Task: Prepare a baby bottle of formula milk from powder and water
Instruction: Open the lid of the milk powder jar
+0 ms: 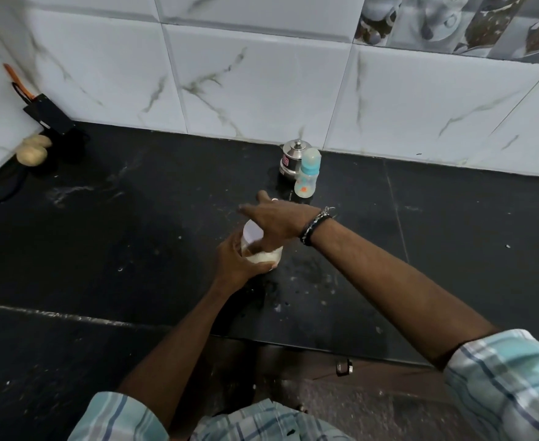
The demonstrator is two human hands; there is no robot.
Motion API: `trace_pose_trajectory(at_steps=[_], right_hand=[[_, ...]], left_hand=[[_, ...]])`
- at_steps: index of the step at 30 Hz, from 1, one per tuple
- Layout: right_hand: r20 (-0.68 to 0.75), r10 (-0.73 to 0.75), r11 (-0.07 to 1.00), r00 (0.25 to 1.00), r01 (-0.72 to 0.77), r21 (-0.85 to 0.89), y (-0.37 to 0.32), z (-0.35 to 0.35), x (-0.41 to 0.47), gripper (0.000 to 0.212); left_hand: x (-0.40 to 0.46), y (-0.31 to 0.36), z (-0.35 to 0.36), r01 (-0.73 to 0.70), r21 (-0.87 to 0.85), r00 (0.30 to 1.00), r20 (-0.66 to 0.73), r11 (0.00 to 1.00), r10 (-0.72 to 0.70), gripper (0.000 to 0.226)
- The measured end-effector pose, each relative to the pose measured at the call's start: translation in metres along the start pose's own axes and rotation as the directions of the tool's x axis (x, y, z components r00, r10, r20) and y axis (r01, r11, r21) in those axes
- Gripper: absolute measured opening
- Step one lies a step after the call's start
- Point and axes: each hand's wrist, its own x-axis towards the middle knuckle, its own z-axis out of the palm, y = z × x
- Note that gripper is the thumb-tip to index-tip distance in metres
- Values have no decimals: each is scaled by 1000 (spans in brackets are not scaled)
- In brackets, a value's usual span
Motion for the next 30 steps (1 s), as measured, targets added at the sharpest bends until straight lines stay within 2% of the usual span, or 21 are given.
trace_pose_trajectory(at_steps=[2, 4, 6, 8, 10, 12, 14, 16, 18, 20, 22, 25, 27, 28, 30], right_hand=[[-199, 71, 992, 977, -90, -86, -6, 2, 5, 64], [-285, 109, 985, 952, -143, -101, -12, 8, 9, 65], [-271, 127, 982, 954, -159, -100, -17, 16, 13, 65], [-257, 87, 983, 962, -124, -132, -17, 18, 15, 46], [-169, 27, 990, 985, -49, -131, -15, 13, 13, 33], [-7, -50, 996, 999, 49, -78, -13, 5, 11, 46], [68, -69, 998, 995, 70, -8, -14, 2, 8, 59], [-20, -13, 999, 1000, 14, 44, -16, 4, 7, 58], [-210, 113, 993, 971, -115, 5, -20, 9, 8, 60], [-318, 167, 980, 933, -193, -52, -23, 15, 11, 68], [-306, 168, 973, 937, -208, -104, -25, 23, 14, 69], [-289, 144, 978, 947, -181, -106, -25, 28, 16, 48], [-245, 88, 989, 966, -113, -91, -22, 24, 15, 35], [-208, 47, 995, 977, -65, -82, -20, 20, 12, 35], [-121, -25, 998, 992, 17, -68, -14, 12, 5, 49]], left_hand=[[-2, 0, -1, -29, -27, 999, -14, 999, 29, 68], [-2, 1, -1, -32, -29, 999, -14, 999, 32, 67], [-1, -1, 0, -16, -23, 1000, -12, 1000, 15, 64], [1, -4, 0, -7, -34, 1000, -17, 999, 6, 66], [2, -5, 2, -17, -17, 1000, -12, 1000, 17, 68], [2, -8, 2, -11, 7, 1000, -23, 1000, 11, 70], [2, -9, 2, 14, 8, 1000, -25, 1000, -14, 75], [2, -8, 2, 27, 7, 1000, -17, 1000, -26, 75], [1, -7, 1, 25, -25, 999, -25, 999, -25, 75], [0, -8, 0, 30, -30, 999, -17, 999, -30, 71], [0, -7, 0, 27, 0, 1000, -7, 1000, -27, 61], [0, -5, 2, -10, -13, 999, -34, 1000, 9, 62], [0, -5, 2, -16, -9, 999, -36, 1000, 16, 66], [0, -5, 1, -24, -2, 999, -27, 1000, 24, 70], [0, -7, 0, -36, 11, 999, -19, 999, 36, 78]])
